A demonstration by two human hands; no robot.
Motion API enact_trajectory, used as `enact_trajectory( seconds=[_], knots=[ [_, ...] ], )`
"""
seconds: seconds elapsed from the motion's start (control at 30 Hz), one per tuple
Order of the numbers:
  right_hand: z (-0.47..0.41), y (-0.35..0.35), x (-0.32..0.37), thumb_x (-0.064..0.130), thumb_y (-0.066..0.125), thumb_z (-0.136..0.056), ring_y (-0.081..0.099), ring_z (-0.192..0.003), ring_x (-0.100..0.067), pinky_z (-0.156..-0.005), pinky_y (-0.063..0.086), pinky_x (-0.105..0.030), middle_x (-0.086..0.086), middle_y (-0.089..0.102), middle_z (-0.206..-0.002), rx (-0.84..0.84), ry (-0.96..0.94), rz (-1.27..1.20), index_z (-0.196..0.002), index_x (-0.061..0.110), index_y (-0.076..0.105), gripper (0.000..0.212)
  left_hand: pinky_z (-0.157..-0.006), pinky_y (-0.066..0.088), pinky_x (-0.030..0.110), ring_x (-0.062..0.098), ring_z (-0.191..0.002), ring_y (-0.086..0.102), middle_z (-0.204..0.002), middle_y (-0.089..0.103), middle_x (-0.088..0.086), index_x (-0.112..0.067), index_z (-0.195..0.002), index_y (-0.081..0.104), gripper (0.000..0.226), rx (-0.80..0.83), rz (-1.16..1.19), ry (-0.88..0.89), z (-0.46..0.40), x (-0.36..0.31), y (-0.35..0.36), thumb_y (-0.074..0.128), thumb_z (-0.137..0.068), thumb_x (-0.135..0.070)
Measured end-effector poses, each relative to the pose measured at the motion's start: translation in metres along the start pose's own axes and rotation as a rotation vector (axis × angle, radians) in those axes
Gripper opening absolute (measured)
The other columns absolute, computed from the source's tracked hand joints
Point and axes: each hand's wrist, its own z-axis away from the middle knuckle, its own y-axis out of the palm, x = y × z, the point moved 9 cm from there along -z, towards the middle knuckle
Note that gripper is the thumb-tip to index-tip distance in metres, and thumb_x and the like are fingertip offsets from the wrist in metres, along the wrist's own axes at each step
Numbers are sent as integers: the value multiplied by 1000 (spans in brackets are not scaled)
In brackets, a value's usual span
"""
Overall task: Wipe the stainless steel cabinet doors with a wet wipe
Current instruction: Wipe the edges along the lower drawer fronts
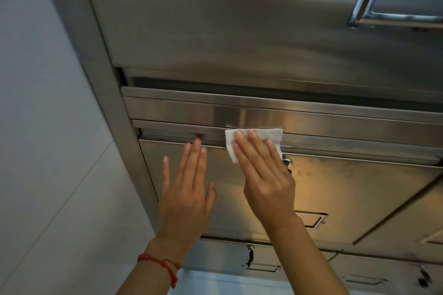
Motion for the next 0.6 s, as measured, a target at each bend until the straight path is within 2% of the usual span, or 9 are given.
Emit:
enact_trajectory(
  seconds=[0.17,0.23,0.33,0.5,0.6],
  knots=[
    [3,-2,-1,-20,59,-74,42,-132,-26,-113,31,-39,-14,49,-136,-47,82,9,-126,0,57,55,-110,22,56,29,-140,26,-150,31,18,1,-143,28,54,-30,6,6,0,-2,-3,26,-98,-29],
    [-1,2,8,-17,52,-82,39,-134,-25,-114,29,-38,-14,46,-138,-40,50,-17,-129,0,53,50,-110,21,56,29,-140,25,-150,31,18,1,-143,28,53,-33,11,7,0,-2,-3,24,-99,-30],
    [-6,5,13,-11,44,-89,41,-132,-26,-114,30,-38,-12,45,-138,-7,0,-37,-128,0,53,42,-110,21,56,28,-140,26,-149,32,17,1,-142,30,55,-37,21,5,-1,-1,-4,34,-93,-26],
    [4,-4,-6,-19,63,-70,43,-132,-27,-113,31,-39,-13,47,-138,-6,26,44,-127,0,56,60,-109,23,56,29,-139,28,-148,34,18,1,-141,32,56,-44,13,16,-1,-2,-6,37,-92,-25],
    [6,-3,-5,-17,67,-69,43,-132,-27,-113,32,-39,-14,47,-137,-12,31,53,-129,1,54,64,-109,23,56,29,-138,29,-148,34,18,1,-141,31,56,-52,17,12,-1,-2,-6,36,-92,-25]
  ],
)
